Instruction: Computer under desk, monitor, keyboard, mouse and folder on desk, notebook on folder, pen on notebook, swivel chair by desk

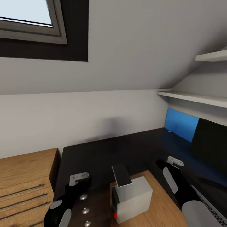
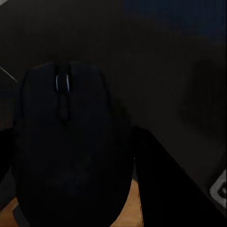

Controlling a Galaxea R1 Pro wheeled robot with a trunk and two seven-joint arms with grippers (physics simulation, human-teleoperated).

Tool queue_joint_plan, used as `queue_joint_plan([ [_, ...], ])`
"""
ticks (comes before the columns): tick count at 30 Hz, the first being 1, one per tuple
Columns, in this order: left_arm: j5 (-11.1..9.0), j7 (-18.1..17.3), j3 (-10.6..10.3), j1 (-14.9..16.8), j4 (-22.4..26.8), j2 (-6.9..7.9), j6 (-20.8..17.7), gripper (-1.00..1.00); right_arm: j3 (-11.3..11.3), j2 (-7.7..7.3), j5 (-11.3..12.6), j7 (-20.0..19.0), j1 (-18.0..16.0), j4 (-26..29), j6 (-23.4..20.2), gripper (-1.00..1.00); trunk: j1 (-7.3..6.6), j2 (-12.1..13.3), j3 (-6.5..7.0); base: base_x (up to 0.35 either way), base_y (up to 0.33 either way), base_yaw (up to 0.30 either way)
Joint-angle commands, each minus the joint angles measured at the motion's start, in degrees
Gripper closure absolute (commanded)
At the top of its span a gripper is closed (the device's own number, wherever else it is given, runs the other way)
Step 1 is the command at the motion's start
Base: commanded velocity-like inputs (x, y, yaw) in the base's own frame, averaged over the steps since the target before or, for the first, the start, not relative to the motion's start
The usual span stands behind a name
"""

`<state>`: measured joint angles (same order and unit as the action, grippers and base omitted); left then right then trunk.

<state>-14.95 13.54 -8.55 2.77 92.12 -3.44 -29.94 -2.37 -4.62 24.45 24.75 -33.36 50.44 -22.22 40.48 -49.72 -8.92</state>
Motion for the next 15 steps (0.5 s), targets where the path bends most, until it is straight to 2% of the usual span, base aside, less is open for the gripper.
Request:
queue_joint_plan([
  [1,-0.61,0.52,-0.07,0.05,0.08,0.01,-0.21,-1.00,0.06,-0.02,0.68,0.47,-0.04,0.10,-0.10,1.00,0.02,-0.07,-0.04,0.000,0.000,-0.266],
  [11,-0.61,0.52,-0.07,0.05,0.07,0.01,-0.19,-1.00,0.26,0.03,0.53,0.47,-0.04,0.06,-0.13,1.00,0.02,-0.07,0.50,0.000,0.000,-0.265],
  [15,-0.61,0.52,-0.07,0.05,0.07,0.01,-0.20,-1.00,0.72,0.12,0.29,0.47,-0.04,-0.16,-0.18,1.00,0.02,-0.07,0.59,0.001,0.000,-0.137],
])
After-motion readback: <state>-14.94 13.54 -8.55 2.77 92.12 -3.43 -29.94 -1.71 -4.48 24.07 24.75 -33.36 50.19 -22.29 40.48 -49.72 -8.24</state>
